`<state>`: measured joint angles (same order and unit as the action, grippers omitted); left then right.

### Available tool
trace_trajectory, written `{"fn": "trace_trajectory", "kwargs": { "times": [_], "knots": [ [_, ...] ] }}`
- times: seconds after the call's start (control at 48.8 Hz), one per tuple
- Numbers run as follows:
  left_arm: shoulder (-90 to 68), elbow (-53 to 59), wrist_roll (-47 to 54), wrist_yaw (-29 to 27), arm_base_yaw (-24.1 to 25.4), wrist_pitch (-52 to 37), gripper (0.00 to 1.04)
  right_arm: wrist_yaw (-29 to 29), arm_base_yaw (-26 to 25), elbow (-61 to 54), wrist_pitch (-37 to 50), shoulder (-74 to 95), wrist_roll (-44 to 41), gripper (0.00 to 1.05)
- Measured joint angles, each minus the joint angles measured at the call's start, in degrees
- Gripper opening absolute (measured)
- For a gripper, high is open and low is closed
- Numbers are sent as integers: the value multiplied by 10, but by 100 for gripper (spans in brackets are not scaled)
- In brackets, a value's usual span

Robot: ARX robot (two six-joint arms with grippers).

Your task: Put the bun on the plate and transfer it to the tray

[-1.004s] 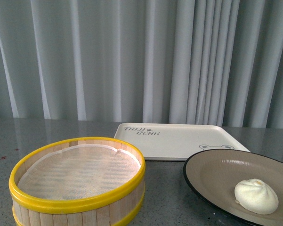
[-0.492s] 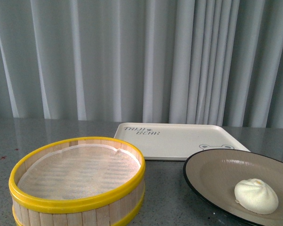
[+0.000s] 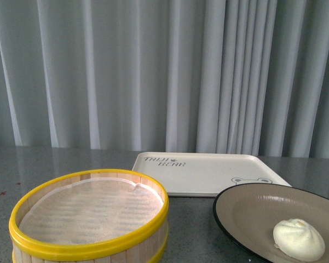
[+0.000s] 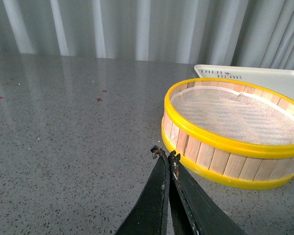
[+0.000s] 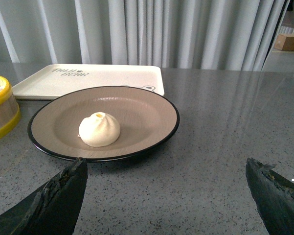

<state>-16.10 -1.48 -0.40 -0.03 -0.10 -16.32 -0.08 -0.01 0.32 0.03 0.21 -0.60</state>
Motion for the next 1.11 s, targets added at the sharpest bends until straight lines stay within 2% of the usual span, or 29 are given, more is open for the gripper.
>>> {"fn": "trace_trajectory", "kwargs": {
  "times": [0.307,0.369,0.41,0.737,0.86,0.922,0.942,1.106],
  "knots": [
    [61,0,0,0,0,62,4,0,0,0,0,0,0,96],
    [127,0,0,0,0,148,4,0,0,0,0,0,0,96],
    [150,0,0,0,0,160,4,0,0,0,0,0,0,96],
    [159,0,0,0,0,163,4,0,0,0,0,0,0,96],
    [159,0,0,0,0,163,23,0,0,0,0,0,0,96],
    [159,0,0,0,0,163,37,0,0,0,0,0,0,96],
    [159,0,0,0,0,163,37,0,0,0,0,0,0,96],
    [159,0,0,0,0,163,65,0,0,0,0,0,0,96]
  ]
}}
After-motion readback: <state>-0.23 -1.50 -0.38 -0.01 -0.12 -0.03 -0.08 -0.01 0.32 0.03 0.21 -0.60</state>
